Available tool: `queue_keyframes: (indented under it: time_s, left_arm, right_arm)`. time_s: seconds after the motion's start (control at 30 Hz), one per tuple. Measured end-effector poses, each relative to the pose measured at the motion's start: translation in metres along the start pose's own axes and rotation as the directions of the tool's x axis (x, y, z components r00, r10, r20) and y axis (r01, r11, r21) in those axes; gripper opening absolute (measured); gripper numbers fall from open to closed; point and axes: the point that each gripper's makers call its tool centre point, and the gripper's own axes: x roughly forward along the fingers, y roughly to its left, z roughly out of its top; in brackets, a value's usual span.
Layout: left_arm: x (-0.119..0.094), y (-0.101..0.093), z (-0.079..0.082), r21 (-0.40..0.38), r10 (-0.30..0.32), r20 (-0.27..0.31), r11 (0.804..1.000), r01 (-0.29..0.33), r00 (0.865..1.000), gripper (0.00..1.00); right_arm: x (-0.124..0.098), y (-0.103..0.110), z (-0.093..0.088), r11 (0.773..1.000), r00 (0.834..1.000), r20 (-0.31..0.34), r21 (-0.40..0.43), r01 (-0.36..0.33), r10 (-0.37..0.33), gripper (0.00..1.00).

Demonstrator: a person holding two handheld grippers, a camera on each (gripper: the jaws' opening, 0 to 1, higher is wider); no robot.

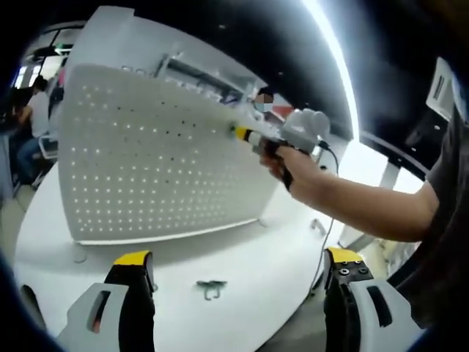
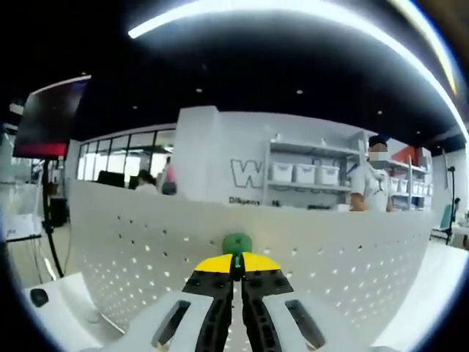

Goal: Insert the hook assembly into the mounting plate slot until the hook locks in place.

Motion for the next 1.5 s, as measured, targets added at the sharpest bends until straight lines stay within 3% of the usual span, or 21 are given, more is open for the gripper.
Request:
queue_keyframes:
  time_s: [0.2, 0.47, 0.63, 0.77, 0.87, 1.13, 1.5]
  left_arm:
    - [0.001, 0.000, 0.000, -0.001, 0.000, 0.001, 1.000, 0.000, 1.000, 0.98]
    - [-0.001, 0.002, -0.002, -0.006, 0.007, -0.001, 1.000, -0.008, 1.000, 0.98]
    - [-0.002, 0.002, 0.001, 0.003, 0.011, 0.007, 1.000, -0.011, 1.000, 0.98]
    - [-0.004, 0.004, -0.001, -0.004, 0.017, 0.007, 1.000, -0.017, 1.000, 0.98]
    - [-0.005, 0.005, -0.004, -0.006, 0.020, 0.003, 1.000, -0.020, 1.000, 0.98]
    - [-0.005, 0.001, -0.006, -0.006, 0.012, -0.001, 1.000, -0.012, 1.000, 0.98]
    - [-0.007, 0.001, -0.010, -0.009, 0.014, -0.008, 1.000, -0.014, 1.000, 0.98]
  right_arm:
    - [0.003, 0.000, -0.008, 1.000, 1.000, -0.012, 0.021, -0.004, 0.004, 0.00]
    - [0.003, 0.002, -0.008, 0.998, 1.000, -0.007, -0.068, 0.000, 0.000, 0.01]
    - [0.006, 0.002, -0.012, 0.997, 0.999, -0.040, -0.074, -0.012, 0.009, 0.02]
    - [0.004, -0.003, -0.014, 0.999, 0.999, -0.043, -0.050, 0.017, -0.019, 0.15]
    - [0.003, -0.001, -0.011, 0.999, 0.999, -0.038, -0.048, 0.003, -0.004, 0.13]
    - [-0.008, -0.002, 0.004, 0.999, 1.000, 0.018, -0.043, 0.016, -0.015, 0.13]
    - [-0.027, 0.005, -0.004, 0.999, 1.000, 0.012, -0.049, 0.001, 0.000, 0.13]
